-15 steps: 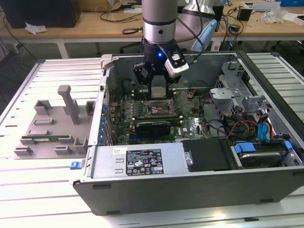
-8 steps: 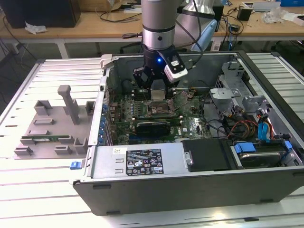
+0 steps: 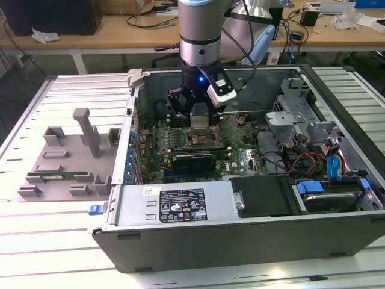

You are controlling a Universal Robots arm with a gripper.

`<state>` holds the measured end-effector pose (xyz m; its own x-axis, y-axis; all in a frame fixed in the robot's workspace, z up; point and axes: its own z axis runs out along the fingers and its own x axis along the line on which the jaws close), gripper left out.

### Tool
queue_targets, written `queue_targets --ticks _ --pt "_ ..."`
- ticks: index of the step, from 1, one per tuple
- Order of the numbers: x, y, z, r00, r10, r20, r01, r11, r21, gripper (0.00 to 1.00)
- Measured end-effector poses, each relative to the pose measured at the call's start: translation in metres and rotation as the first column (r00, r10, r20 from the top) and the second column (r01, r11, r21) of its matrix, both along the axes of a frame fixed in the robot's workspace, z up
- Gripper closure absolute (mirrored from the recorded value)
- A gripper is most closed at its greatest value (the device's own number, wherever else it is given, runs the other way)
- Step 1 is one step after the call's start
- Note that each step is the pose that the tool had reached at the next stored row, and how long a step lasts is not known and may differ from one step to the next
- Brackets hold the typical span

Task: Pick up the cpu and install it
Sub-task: 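Place the cpu into insertion slot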

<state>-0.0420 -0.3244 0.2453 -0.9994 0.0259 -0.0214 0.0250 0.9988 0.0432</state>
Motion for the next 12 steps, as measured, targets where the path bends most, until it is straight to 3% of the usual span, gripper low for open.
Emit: queue_targets --ticks 8,10,12 --pt "0.0 0.0 -0.0001 1.0 -0.003 0.0001 0.003 1.0 -0.0001 0.45" --pt "0.0 0.0 -0.0001 0.9995 -0.032 0.0 0.032 0.9995 0.0001 0.45" --pt "0.0 0.0 -0.0001 0.996 -0.09 0.0001 0.09 0.996 0.0001 0.45"
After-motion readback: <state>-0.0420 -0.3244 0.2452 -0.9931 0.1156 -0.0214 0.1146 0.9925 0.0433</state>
